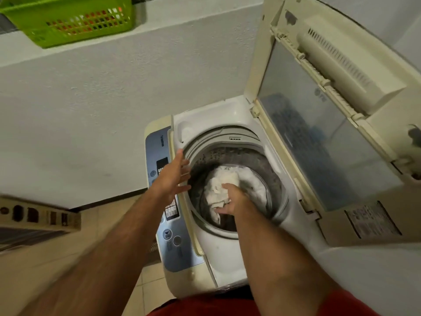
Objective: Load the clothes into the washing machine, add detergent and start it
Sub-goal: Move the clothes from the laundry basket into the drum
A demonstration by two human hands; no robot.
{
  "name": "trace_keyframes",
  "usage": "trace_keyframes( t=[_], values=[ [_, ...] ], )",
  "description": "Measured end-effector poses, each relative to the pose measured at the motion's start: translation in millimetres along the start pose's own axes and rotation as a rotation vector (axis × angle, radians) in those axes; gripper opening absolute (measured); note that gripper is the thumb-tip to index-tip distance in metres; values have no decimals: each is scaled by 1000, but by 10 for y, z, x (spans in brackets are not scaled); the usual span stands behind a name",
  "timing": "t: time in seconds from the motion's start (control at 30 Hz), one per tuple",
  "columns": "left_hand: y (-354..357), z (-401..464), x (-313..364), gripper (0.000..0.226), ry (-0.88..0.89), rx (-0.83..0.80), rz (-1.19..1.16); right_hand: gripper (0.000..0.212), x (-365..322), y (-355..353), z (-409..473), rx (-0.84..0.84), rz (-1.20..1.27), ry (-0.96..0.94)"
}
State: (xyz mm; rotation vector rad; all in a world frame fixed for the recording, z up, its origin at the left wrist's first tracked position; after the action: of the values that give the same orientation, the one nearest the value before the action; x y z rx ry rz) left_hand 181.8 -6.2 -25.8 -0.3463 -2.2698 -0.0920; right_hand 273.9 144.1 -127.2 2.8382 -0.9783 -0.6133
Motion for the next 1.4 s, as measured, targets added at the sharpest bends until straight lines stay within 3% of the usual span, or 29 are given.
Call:
trace_keyframes(
  t=[0.13,0.33,0.47,0.6,0.73,0.8,0.97,1.1,1.23,1.4],
  values=[
    [5,-43,20,68,17,-1,36,29,-100,36,145,109,-340,-179],
    [28,-106,-8,66,18,-68,60,51,-77,-120,24,262,-391,-197],
    [159,-179,1,62,33,-149,82,47,-75,-182,-241,281,-304,-318],
    [397,-312,-31,60,75,-260,165,21,-56,-284,-659,310,-133,-457],
    [773,-530,-195,55,99,-365,247,7,30,-571,-1164,381,84,-665],
    [1047,-741,-335,53,122,-457,294,18,144,-828,-1330,297,205,-732],
    [1746,-1470,-778,51,151,-753,434,23,977,-1591,-1888,639,228,-666],
    [2119,-1941,-1210,52,166,-960,592,12,1570,-2093,-2176,777,309,-679],
    [2340,-2202,-1705,47,116,-1017,695,12,2245,-2451,-2224,827,432,-598],
    [2573,-2364,-2370,38,90,-974,815,15,3123,-2880,-2267,857,508,-482]
  ],
)
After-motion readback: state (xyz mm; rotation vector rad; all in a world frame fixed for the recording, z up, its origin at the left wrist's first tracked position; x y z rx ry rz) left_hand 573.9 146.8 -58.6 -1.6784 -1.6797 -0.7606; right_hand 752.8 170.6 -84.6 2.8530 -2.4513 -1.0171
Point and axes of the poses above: each hand's wrist, its own z-axis towards the middle knuckle, its own y-axis out of the palm, x = y × z, the point moved 7 cm from there along z, towards the middle knuckle
